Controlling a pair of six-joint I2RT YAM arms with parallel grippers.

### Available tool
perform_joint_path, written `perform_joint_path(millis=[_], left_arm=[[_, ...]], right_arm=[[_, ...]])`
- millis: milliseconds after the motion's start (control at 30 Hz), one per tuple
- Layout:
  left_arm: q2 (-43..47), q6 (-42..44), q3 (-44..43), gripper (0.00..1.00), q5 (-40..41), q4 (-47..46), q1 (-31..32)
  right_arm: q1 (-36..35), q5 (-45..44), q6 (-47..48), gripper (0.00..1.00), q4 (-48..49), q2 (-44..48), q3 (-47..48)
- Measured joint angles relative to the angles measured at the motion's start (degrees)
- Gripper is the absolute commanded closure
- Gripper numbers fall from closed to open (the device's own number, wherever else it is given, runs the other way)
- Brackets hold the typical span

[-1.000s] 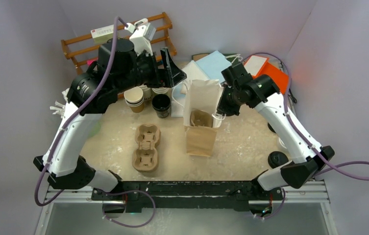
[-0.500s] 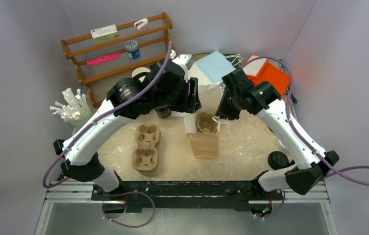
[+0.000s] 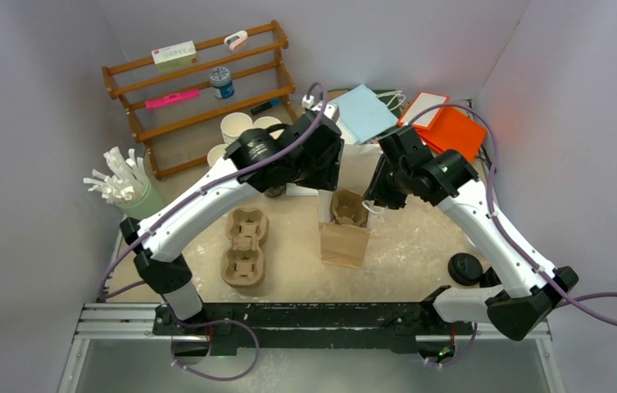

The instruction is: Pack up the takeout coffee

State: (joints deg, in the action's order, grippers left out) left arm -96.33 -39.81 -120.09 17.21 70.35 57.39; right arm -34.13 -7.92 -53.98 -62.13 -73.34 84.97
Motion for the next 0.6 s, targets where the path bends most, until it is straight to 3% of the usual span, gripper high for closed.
perform_joint_path(millis=[200,600], left_arm=[[-5.8,1.6,-1.6,0.51,0.4,-0.7,-0.4],[-8.1,2.2,-2.6,0.53,2.5,0.1,-3.9]], right_arm=[[0.0,0.6,0.0,0.66,0.4,0.0,-0.7],[0.0,1.4,0.0,0.67,1.0,0.9,-2.1]])
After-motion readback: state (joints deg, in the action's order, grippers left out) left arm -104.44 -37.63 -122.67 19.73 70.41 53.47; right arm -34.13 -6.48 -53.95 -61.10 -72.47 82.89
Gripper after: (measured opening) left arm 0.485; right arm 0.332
